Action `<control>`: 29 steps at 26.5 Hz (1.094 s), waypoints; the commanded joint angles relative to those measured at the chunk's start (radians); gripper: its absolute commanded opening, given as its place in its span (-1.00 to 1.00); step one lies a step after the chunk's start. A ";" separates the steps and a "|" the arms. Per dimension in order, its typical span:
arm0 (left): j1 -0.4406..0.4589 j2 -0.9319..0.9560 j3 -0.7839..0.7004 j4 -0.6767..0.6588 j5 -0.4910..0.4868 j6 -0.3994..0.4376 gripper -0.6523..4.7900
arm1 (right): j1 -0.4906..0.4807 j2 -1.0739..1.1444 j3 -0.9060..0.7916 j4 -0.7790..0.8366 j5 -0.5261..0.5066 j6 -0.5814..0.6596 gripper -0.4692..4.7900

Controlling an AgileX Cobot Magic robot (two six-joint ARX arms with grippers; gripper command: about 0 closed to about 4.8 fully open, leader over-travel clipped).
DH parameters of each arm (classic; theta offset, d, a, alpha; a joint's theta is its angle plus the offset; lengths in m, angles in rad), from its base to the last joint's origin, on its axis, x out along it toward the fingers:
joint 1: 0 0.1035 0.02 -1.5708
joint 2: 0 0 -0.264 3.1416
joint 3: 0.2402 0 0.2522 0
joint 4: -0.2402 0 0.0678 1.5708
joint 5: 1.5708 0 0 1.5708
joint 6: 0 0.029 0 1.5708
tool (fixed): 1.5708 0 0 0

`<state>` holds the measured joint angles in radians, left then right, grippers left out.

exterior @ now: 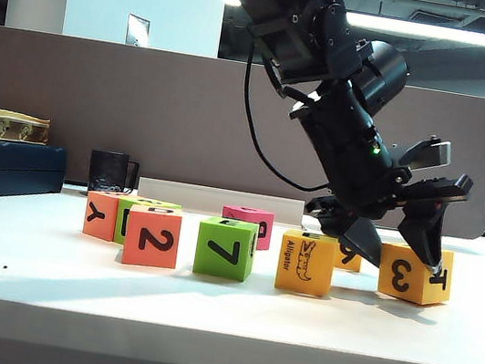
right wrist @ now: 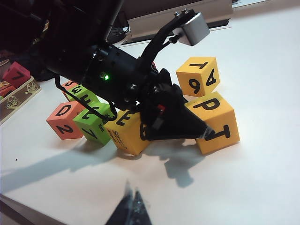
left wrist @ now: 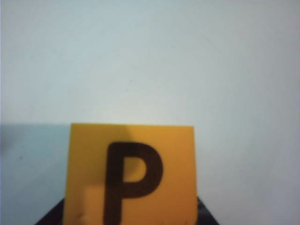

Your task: Select the appropriate blocks from the scattered letter blocks on the table and arrange them in a row to spell out "DEEP".

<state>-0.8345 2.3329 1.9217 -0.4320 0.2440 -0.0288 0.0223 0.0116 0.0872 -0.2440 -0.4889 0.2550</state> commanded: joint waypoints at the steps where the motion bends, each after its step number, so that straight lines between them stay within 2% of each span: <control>1: -0.005 -0.009 0.005 0.006 -0.022 -0.088 0.23 | 0.000 -0.013 0.005 0.016 0.005 0.003 -0.84; 5: -0.008 -0.024 0.005 -0.015 -0.029 -0.161 0.23 | 0.000 -0.013 0.005 0.016 0.005 0.003 -0.84; 7: -0.009 -0.039 0.005 -0.030 -0.065 -0.203 0.23 | 0.000 -0.013 0.005 0.017 0.005 0.003 -0.84; 10: -0.015 -0.079 0.005 -0.089 -0.133 -0.286 0.22 | 0.000 -0.013 0.005 0.017 0.005 0.003 -0.84; 11: -0.019 -0.095 0.005 -0.114 -0.139 -0.330 0.22 | 0.000 -0.013 0.005 0.017 0.005 0.003 -0.84; 14: -0.027 -0.115 0.005 -0.178 -0.143 -0.373 0.22 | 0.000 -0.013 0.005 0.025 0.004 0.003 -0.84; 15: -0.035 -0.115 0.005 -0.242 -0.143 -0.401 0.22 | 0.000 -0.013 0.004 0.032 0.005 0.003 -0.84; 19: -0.055 -0.113 0.004 -0.307 -0.171 -0.410 0.22 | 0.000 -0.013 0.004 0.035 0.005 0.003 -0.84; 29: -0.082 -0.100 0.004 -0.277 -0.199 -0.436 0.23 | 0.000 -0.013 0.004 0.039 0.005 0.003 -0.84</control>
<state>-0.9123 2.2261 1.9228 -0.7147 0.0547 -0.4587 0.0223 0.0113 0.0872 -0.2249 -0.4889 0.2550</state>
